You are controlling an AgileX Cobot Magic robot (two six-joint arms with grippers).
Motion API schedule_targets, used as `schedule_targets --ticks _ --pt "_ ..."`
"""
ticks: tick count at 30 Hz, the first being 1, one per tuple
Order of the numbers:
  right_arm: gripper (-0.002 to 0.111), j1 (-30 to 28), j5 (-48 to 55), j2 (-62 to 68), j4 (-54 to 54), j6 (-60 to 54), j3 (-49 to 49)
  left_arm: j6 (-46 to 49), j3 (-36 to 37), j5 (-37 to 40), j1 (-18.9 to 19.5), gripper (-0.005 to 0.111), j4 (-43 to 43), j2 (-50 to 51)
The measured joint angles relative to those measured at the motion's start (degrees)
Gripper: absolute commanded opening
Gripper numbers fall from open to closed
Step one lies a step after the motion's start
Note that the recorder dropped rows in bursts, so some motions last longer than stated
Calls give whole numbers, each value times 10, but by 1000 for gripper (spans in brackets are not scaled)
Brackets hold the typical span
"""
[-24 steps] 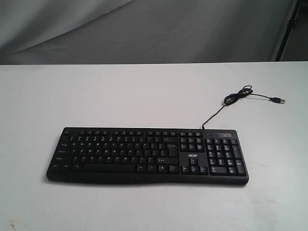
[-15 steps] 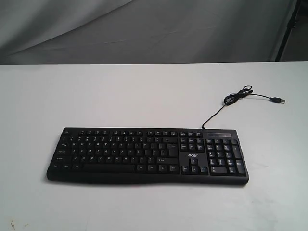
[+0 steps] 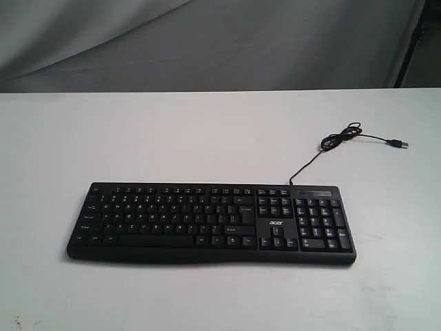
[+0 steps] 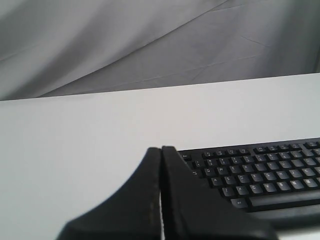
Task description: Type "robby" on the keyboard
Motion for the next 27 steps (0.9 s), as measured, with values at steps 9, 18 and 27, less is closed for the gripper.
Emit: schedule_targets --ticks 9,18,27 --pt "0 0 53 14 0 0 -76 0 0 0 0 0 0 0" --pt "0 3 109 145 -17 1 -272 0 0 0 0 0 0 0" --pt "0 122 182 303 -30 14 -368 0 0 0 0 0 0 0"
